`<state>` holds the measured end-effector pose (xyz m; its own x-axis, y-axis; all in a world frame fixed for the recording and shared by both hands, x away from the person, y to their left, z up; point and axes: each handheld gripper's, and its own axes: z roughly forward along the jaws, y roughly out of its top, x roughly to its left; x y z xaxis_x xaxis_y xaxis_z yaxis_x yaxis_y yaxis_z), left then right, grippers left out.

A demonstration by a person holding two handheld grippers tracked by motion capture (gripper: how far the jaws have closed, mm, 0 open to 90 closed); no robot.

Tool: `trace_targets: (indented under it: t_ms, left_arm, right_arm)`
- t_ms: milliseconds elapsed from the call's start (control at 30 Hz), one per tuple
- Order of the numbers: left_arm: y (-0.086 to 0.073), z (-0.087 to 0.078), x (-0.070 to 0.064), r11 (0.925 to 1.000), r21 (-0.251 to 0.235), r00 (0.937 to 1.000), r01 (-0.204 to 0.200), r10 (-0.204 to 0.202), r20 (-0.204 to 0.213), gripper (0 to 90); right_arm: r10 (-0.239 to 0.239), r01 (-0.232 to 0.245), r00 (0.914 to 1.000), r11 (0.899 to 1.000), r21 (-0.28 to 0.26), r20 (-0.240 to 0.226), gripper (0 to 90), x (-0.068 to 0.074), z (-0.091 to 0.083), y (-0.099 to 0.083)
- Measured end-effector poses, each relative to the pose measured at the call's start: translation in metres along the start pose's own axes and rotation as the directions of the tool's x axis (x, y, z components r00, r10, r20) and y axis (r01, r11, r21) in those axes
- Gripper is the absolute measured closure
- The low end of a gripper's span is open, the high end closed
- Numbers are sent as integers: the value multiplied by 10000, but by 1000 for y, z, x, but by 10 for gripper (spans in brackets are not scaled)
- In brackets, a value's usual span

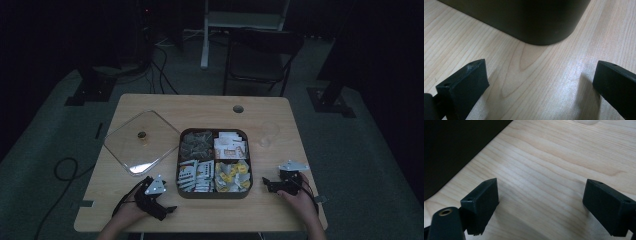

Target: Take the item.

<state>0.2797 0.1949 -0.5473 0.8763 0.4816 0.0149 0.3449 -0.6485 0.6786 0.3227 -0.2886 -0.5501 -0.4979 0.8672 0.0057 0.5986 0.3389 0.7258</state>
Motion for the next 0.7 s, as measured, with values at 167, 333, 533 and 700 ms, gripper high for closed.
trace_targets:
  t_ms: [167, 333, 533, 700]
  left_arm:
    - [0, 0, 0, 10000, 7, 10000, 0, 0, 0, 3]
    - [0, 0, 0, 10000, 7, 10000, 2, -2, 2, 4]
    - [0, 0, 0, 10000, 7, 10000, -1, 1, 1, 4]
    - [0, 0, 0, 10000, 5, 10000, 1, -1, 0, 4]
  right_arm:
    - [292, -292, 9996, 9996, 8, -18, 123, 3, -2, -1]
    - [453, -449, 9979, 9989, 100, -459, 124, 8, -6, 1]
    - [434, -446, 9971, 9989, -173, -632, 125, 12, -15, 10]
    - [315, -378, 9961, 9964, -760, -824, 135, 16, -23, 22]
